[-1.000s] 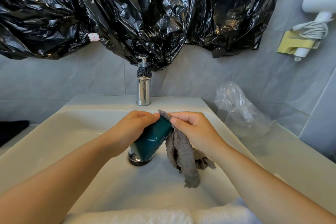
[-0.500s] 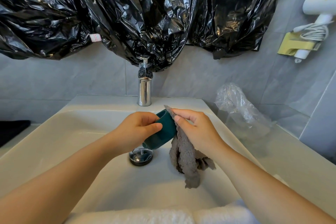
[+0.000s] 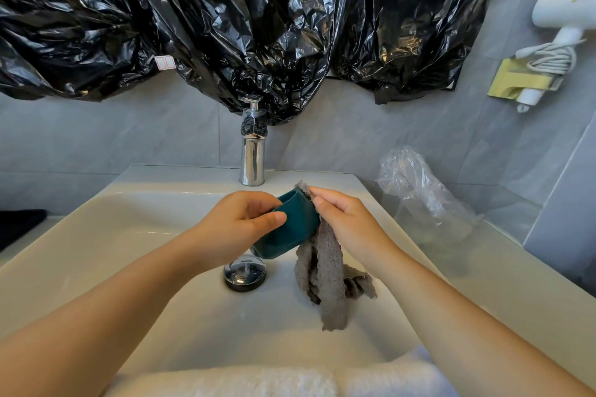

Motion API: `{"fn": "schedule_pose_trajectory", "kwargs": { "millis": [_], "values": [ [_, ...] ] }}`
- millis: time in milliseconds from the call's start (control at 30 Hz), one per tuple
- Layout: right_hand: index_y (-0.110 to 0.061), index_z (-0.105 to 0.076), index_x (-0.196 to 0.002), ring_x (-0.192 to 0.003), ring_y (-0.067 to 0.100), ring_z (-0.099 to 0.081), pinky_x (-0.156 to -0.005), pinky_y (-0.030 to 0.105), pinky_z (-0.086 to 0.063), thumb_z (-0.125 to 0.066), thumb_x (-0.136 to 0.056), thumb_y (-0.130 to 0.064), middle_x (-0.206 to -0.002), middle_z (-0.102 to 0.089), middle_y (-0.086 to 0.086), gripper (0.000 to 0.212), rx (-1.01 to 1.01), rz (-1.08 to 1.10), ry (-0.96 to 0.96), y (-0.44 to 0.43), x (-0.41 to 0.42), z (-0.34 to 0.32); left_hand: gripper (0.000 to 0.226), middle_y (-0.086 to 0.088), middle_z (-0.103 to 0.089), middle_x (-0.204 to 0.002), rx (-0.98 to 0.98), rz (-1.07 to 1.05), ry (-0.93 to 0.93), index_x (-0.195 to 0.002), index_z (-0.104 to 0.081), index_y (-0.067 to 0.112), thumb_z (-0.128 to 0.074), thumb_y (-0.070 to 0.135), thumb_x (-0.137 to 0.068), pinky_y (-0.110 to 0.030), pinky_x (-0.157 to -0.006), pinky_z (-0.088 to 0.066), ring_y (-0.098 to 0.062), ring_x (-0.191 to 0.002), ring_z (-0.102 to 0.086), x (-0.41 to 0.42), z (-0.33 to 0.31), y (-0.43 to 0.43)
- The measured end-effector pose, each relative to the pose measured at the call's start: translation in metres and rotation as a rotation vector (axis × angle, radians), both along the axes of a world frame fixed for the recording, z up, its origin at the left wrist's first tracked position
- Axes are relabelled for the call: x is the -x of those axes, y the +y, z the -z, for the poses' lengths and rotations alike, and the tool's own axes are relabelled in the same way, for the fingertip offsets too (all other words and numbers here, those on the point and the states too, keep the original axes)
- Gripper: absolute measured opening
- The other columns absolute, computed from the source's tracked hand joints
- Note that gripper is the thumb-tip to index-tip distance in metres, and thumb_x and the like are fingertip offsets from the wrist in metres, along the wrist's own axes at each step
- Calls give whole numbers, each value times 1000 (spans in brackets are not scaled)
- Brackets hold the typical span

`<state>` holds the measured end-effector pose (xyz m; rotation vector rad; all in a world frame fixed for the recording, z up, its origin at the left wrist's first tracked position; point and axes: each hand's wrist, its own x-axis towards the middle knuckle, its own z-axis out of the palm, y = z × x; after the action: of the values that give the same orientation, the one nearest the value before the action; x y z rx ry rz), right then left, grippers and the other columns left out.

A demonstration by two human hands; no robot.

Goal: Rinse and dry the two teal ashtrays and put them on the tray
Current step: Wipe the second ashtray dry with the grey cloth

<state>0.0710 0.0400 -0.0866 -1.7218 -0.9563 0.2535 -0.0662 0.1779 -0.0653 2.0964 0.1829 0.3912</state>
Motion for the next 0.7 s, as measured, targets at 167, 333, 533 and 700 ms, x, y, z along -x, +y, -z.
{"fn": "schedule_pose_trajectory", "kwargs": {
  "millis": [167, 333, 533, 700],
  "values": [
    [-28, -71, -111, -118, 15, -61, -109, 43, -42, -48, -101, -19, -119, -70, -5, 27, -146, -7, 303, 2, 0, 2, 16, -3, -72, -80, 112, 43, 38, -94, -68, 9, -53, 11, -96, -24, -72, -52, -13, -73, -67, 0, -2, 3],
    [-18, -65, -124, -123, 14, -56, -112, 41, -40, -49, -100, -15, -128, -65, -3, 29, -29, -9, 223, 5, 12, 5, 23, -22, -68, -104, 333, 12, 166, -106, -65, 2, -60, 13, -86, -40, -92, -49, -32, -95, -64, -3, 1, 3],
    [-20, -67, -121, -117, 10, -59, -106, 29, -43, -48, -101, -12, -120, -68, -6, 29, 15, -32, 118, 0, 19, -3, 39, -23, -69, -104, 458, -168, 182, -108, -64, 4, -56, 39, -94, -50, -100, -47, -33, -98, -65, -10, 3, 4],
    [-18, -67, -122, -116, 11, -60, -107, 31, -43, -49, -100, -13, -121, -68, -3, 29, 40, -24, 89, 3, 15, -1, 22, -19, -72, -93, 308, -255, 164, -94, -68, 9, -58, 28, -94, -46, -87, -55, -34, -88, -69, -9, 1, 0]
  ]
}}
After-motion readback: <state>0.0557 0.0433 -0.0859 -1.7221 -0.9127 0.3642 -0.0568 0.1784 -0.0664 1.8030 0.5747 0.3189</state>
